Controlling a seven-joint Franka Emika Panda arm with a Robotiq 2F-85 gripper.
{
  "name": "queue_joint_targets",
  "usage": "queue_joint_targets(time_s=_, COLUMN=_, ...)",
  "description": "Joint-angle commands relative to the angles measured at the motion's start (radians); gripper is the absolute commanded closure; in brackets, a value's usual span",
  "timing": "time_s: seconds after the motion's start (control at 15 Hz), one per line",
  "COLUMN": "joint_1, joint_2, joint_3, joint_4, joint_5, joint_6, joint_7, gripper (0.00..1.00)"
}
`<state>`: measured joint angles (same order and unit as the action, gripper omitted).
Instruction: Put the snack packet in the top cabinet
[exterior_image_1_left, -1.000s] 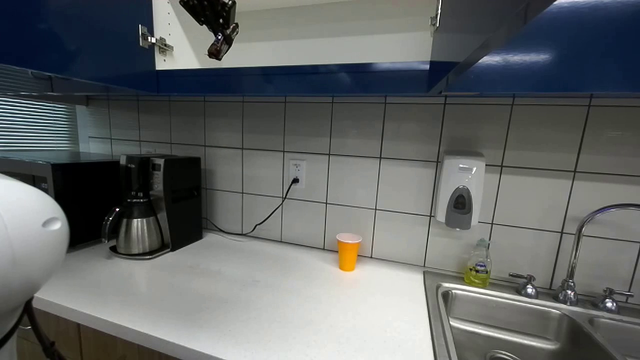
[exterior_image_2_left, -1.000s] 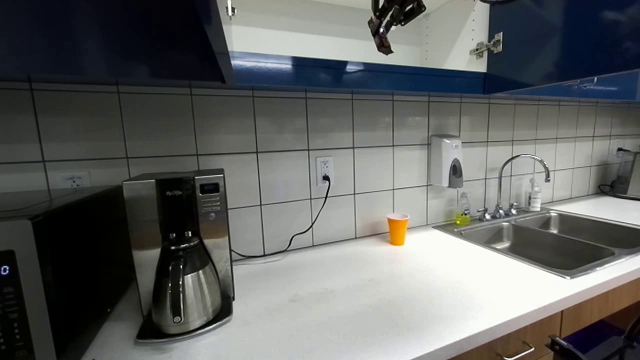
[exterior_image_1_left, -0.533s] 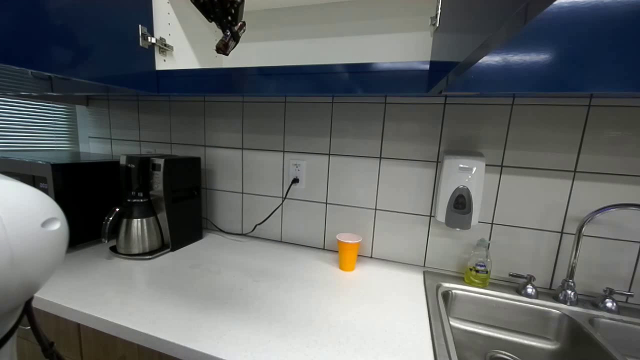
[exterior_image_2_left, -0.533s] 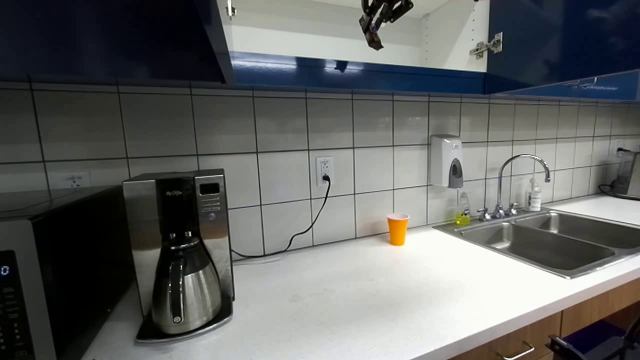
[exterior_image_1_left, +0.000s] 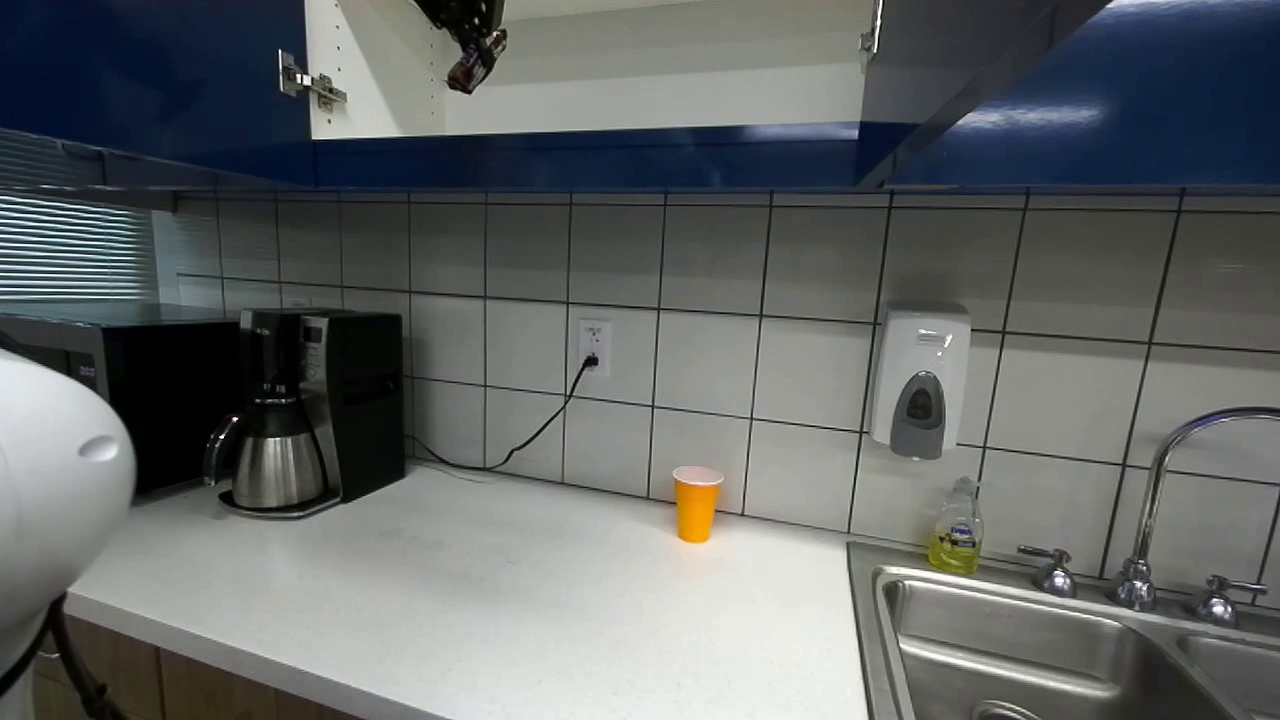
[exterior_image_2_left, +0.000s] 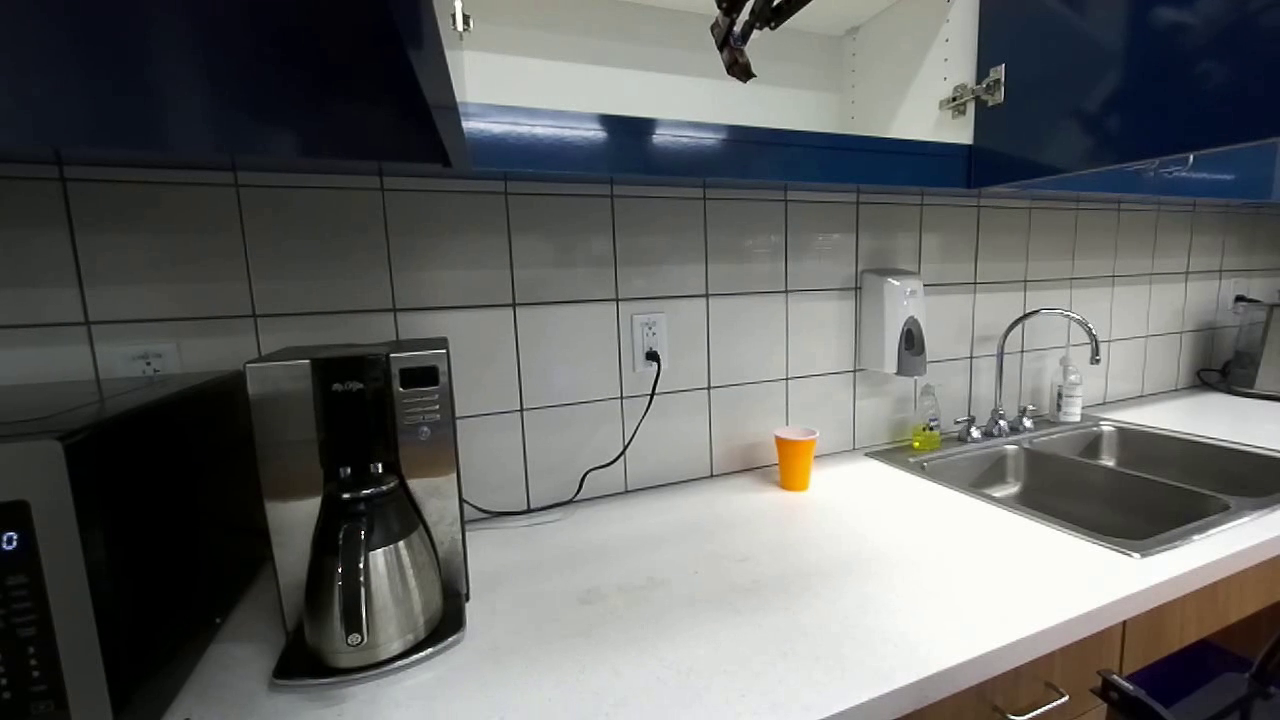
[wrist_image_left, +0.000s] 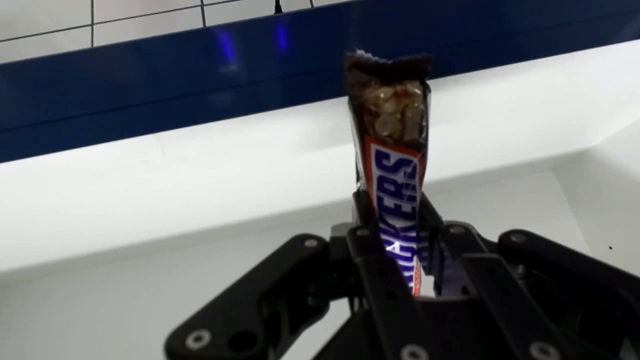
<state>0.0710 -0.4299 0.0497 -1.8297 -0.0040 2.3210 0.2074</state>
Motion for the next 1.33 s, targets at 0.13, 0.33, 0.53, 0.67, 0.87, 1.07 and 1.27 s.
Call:
queue_joint_targets(time_s=0.13, joint_1=-0.025, joint_2=0.099, joint_3=0.002, joint_4=0.142, joint_5=0.029, joint_6=-0.076, joint_7=0.002, gripper=0.94)
queue_joint_targets(time_s=0.33, joint_1=-0.028, joint_2=0.148, joint_3=0.002, joint_4=0.186, joint_5=0.023, joint_6=-0.085, joint_7=0.011, gripper=0.94)
queue_joint_targets(time_s=0.53, joint_1=-0.028, joint_2=0.190, joint_3=0.002, joint_4=0.225, joint_5=0.020, joint_6=-0.092, joint_7=0.019, gripper=0.94)
queue_joint_targets(time_s=0.67, joint_1=-0.028, joint_2=0.218, joint_3=0.002, joint_4=0.248, joint_5=0.019, joint_6=-0.090, joint_7=0.024, gripper=0.94)
queue_joint_targets(time_s=0.87, joint_1=-0.027, joint_2=0.259, joint_3=0.000, joint_4=0.287, joint_5=0.017, joint_6=-0.092, joint_7=0.032, gripper=0.94)
queue_joint_targets(time_s=1.07, joint_1=-0.026, joint_2=0.301, joint_3=-0.001, joint_4=0.327, joint_5=0.015, joint_6=-0.097, joint_7=0.038, gripper=0.94)
queue_joint_targets(time_s=1.27, joint_1=-0.025, joint_2=0.341, joint_3=-0.003, joint_4=0.363, joint_5=0.011, joint_6=-0.105, joint_7=0.044, gripper=0.94)
